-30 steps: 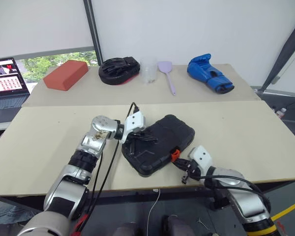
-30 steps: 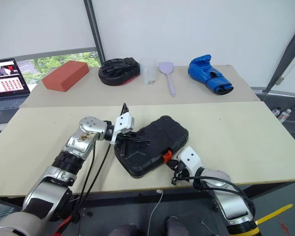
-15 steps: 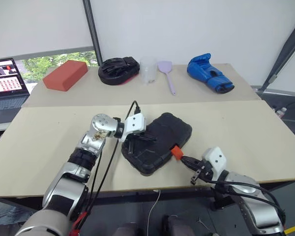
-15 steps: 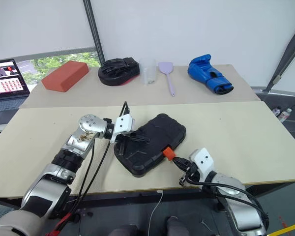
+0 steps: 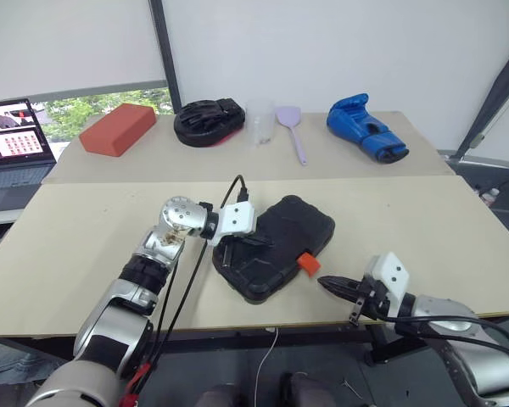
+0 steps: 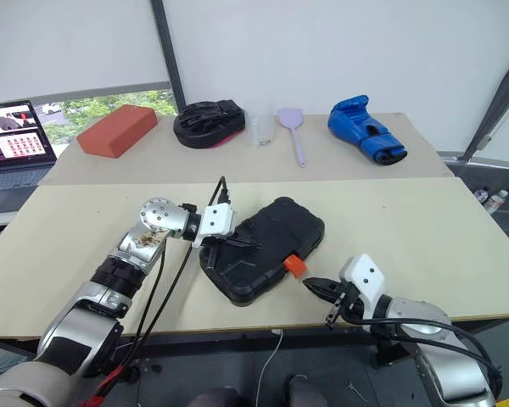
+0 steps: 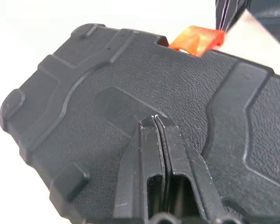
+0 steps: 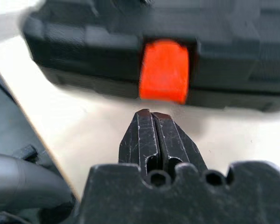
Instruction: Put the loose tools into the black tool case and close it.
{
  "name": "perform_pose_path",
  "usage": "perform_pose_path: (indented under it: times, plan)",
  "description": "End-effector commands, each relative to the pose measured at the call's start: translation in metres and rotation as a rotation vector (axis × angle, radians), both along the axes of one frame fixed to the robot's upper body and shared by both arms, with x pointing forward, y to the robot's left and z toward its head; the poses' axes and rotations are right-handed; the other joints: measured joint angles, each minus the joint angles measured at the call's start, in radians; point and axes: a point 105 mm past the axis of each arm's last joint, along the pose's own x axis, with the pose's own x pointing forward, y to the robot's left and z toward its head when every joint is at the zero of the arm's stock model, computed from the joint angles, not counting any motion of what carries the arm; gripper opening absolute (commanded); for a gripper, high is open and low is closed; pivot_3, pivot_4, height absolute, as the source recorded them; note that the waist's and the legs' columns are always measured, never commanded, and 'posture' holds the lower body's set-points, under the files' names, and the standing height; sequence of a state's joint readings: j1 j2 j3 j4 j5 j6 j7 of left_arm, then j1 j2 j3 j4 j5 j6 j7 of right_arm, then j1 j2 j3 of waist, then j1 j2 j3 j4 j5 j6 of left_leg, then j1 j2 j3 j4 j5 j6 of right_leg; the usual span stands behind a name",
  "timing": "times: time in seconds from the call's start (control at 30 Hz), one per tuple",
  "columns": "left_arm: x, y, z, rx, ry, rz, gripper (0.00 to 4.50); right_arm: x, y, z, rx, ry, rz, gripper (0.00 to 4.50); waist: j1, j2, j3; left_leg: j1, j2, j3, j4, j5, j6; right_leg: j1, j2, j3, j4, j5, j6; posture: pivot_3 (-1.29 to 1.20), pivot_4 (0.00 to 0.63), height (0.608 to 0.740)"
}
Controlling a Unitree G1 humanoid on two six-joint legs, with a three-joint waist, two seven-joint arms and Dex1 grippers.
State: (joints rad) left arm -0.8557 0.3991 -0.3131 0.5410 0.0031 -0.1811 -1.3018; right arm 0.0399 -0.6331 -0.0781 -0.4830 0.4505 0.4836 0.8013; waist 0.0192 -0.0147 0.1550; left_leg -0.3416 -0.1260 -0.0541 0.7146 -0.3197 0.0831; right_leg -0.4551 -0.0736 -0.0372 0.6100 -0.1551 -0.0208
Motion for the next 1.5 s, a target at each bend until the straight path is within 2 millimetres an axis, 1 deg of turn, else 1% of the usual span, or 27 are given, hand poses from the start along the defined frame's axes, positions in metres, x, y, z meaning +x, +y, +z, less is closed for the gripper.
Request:
perform_pose_path:
  times: [0.03,0.1,0.2,0.3,0.37,0.47,0.57,0.6,0.67,0.73,0.8,0.87,0.93,1.0,1.1,1.23,1.3,1.37,1.43,1.5]
  plan:
    - [-0.006,0.003,-0.033,0.098,0.093,0.002,0.07,0.007,0.004,0.032,0.073,-0.059,0.005,0.00,0.000,0.000,0.000,0.000,0.000,0.000,0.000,0.000,0.000,0.000,0.000,0.000,0.000,0.000,0.000,0.00,0.150,0.740]
    - [-0.006,0.003,-0.032,0.096,0.092,0.002,0.07,0.013,0.006,0.027,0.030,-0.053,0.001,0.00,0.003,0.000,-0.001,0.000,0.000,0.000,0.000,-0.001,0.002,0.000,0.000,0.000,0.000,0.000,0.000,0.00,0.150,0.740]
    - [-0.006,0.002,-0.032,0.093,0.090,0.003,0.07,0.021,0.005,0.003,-0.066,0.008,-0.021,0.00,0.008,0.000,-0.003,0.000,0.000,0.000,0.000,-0.001,0.003,0.000,0.000,-0.001,0.000,0.000,0.001,0.00,0.150,0.740]
    - [-0.005,0.002,-0.030,0.089,0.089,0.006,0.07,0.022,0.002,-0.014,-0.115,0.042,-0.034,0.00,0.008,0.000,-0.003,0.000,0.000,0.000,0.000,0.000,0.004,0.000,-0.001,0.000,0.000,0.000,0.001,0.00,0.150,0.740]
    - [-0.004,0.003,-0.029,0.087,0.088,0.008,0.07,0.022,0.000,-0.019,-0.130,0.051,-0.037,0.00,0.009,0.000,-0.003,0.000,0.000,0.000,0.000,0.000,0.004,0.000,-0.001,0.000,0.000,0.000,0.001,0.00,0.150,0.740]
    - [-0.003,0.004,-0.028,0.088,0.087,0.013,0.07,0.021,0.001,-0.009,-0.084,0.031,-0.034,0.00,0.008,0.000,-0.003,0.000,0.000,0.000,0.000,0.000,0.004,0.000,-0.001,0.000,0.000,0.000,0.001,0.00,0.150,0.740]
    - [-0.003,0.006,-0.029,0.090,0.086,0.018,0.07,0.020,0.006,0.018,0.018,0.002,0.002,0.00,0.008,0.000,-0.003,0.000,0.000,0.000,0.000,0.000,0.004,0.000,-0.001,0.000,0.000,0.000,0.001,0.00,0.150,0.740]
    - [-0.003,0.006,-0.029,0.090,0.086,0.019,0.07,0.019,0.007,0.023,0.035,-0.002,0.011,0.00,0.008,0.000,-0.003,0.000,0.000,0.000,0.000,0.000,0.004,0.000,-0.001,0.000,0.000,0.000,0.001,0.00,0.150,0.740]
    - [-0.003,0.006,-0.029,0.090,0.086,0.018,0.07,0.021,0.009,0.030,0.051,-0.003,0.018,0.00,0.008,0.000,-0.003,0.000,0.000,0.000,0.000,0.000,0.004,0.000,-0.001,0.000,0.000,0.000,0.001,0.00,0.150,0.740]
    - [-0.003,0.005,-0.030,0.090,0.085,0.016,0.07,0.026,0.010,0.033,0.047,-0.001,0.016,0.00,0.008,0.000,-0.004,0.000,0.000,0.000,0.000,0.000,0.004,0.000,-0.001,0.000,0.000,0.000,0.001,0.00,0.150,0.740]
    - [-0.003,0.004,-0.029,0.089,0.084,0.014,0.07,0.032,0.011,0.029,0.017,0.008,0.004,0.00,0.008,0.000,-0.004,0.000,0.000,0.000,0.000,0.000,0.004,0.000,-0.001,0.000,0.000,0.000,0.001,0.00,0.150,0.740]
    - [-0.003,0.003,-0.028,0.088,0.083,0.014,0.07,0.036,0.010,0.019,-0.028,0.028,-0.013,0.00,0.008,0.000,-0.004,0.000,0.000,0.000,0.000,0.000,0.004,0.000,-0.001,0.000,0.000,0.000,0.001,0.00,0.150,0.740]
    - [-0.002,0.003,-0.028,0.086,0.081,0.015,0.07,0.037,0.007,0.012,-0.059,0.039,-0.020,0.00,0.009,0.000,-0.004,0.000,0.000,0.000,0.000,0.000,0.004,0.000,-0.001,0.000,0.000,0.000,0.001,0.00,0.150,0.740]
    - [-0.002,0.003,-0.027,0.085,0.081,0.017,0.07,0.036,0.005,0.009,-0.073,0.040,-0.026,0.00,0.009,0.000,-0.004,0.000,0.000,0.000,0.000,0.000,0.004,0.000,-0.001,0.000,0.000,0.000,0.001,0.00,0.150,0.740]
    - [-0.001,0.005,-0.027,0.085,0.080,0.021,0.07,0.034,0.000,0.009,-0.063,0.045,-0.042,0.00,0.009,0.000,-0.004,0.000,0.000,0.000,0.000,0.000,0.004,0.000,-0.001,0.000,0.000,0.000,0.001,0.00,0.150,0.740]
    - [-0.002,0.008,-0.028,0.087,0.083,0.029,0.07,0.026,-0.009,0.018,-0.023,0.040,-0.064,0.00,0.011,0.000,-0.004,0.000,0.000,0.000,0.000,0.000,0.004,0.000,-0.001,0.000,0.000,0.000,0.001,0.00,0.150,0.740]
    - [-0.002,0.009,-0.029,0.087,0.085,0.028,0.07,0.022,-0.013,0.010,-0.046,0.063,-0.078,0.00,0.011,0.000,-0.004,0.000,0.000,0.000,0.000,0.000,0.004,0.000,-0.001,0.000,0.000,0.000,0.001,0.00,0.150,0.740]
    - [-0.003,0.008,-0.030,0.089,0.087,0.021,0.07,0.018,-0.014,-0.003,-0.081,0.100,-0.076,0.00,0.011,0.000,-0.004,0.000,0.000,0.000,0.000,0.000,0.004,0.000,-0.001,-0.001,0.000,0.000,0.001,0.00,0.150,0.740]
    - [-0.005,0.005,-0.030,0.097,0.083,0.002,0.07,0.015,-0.010,-0.016,-0.108,0.138,-0.061,0.00,0.011,0.000,-0.004,0.000,0.000,0.000,0.000,0.000,0.004,0.000,-0.001,0.000,0.000,-0.001,0.001,0.00,0.150,0.740]
    - [-0.006,0.003,-0.030,0.111,0.072,-0.018,0.07,0.015,-0.006,-0.024,-0.120,0.143,-0.054,0.00,0.011,0.000,-0.004,0.000,0.000,0.000,0.000,0.000,0.004,0.000,-0.001,0.000,0.000,-0.001,0.001,0.00,0.150,0.740]
